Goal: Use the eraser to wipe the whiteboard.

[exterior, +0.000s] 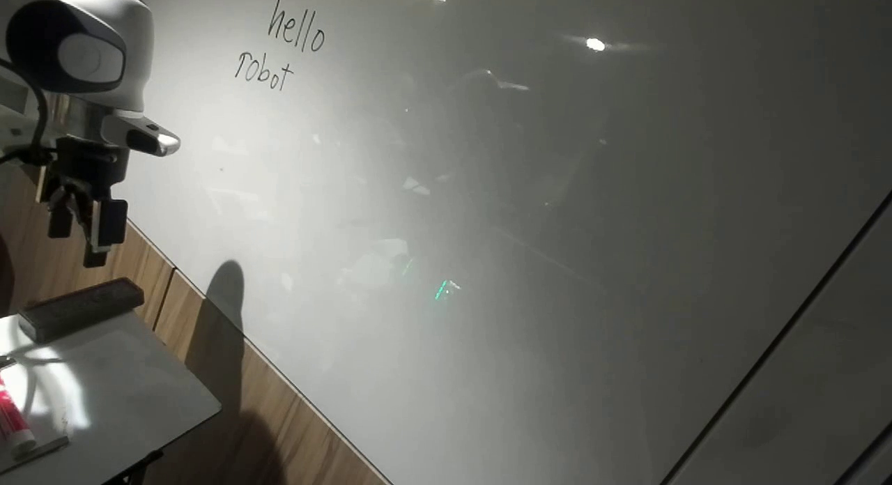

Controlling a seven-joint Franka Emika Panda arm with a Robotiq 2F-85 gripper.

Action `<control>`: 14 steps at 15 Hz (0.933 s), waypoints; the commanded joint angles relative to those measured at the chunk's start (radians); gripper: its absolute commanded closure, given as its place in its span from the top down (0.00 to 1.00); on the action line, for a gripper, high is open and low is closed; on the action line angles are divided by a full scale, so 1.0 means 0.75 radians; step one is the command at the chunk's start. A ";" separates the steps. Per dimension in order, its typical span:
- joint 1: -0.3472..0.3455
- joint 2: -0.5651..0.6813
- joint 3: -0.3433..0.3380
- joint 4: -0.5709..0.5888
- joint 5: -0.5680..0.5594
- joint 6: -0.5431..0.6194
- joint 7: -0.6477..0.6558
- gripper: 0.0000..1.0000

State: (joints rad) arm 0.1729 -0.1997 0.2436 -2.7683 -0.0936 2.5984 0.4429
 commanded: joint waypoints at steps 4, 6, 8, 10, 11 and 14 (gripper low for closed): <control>-0.075 0.133 0.045 -0.005 -0.219 0.118 0.109 1.00; -0.093 0.175 0.024 -0.007 -0.309 0.140 0.153 1.00; -0.110 0.216 0.017 -0.008 -0.374 0.151 0.196 1.00; -0.120 0.248 0.016 -0.008 -0.414 0.162 0.229 1.00; -0.122 0.260 0.017 -0.008 -0.427 0.163 0.241 1.00; -0.121 0.282 0.016 -0.003 -0.439 0.162 0.261 0.74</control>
State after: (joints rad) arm 0.0873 -0.0067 0.2597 -2.7739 -0.3866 2.6965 0.6025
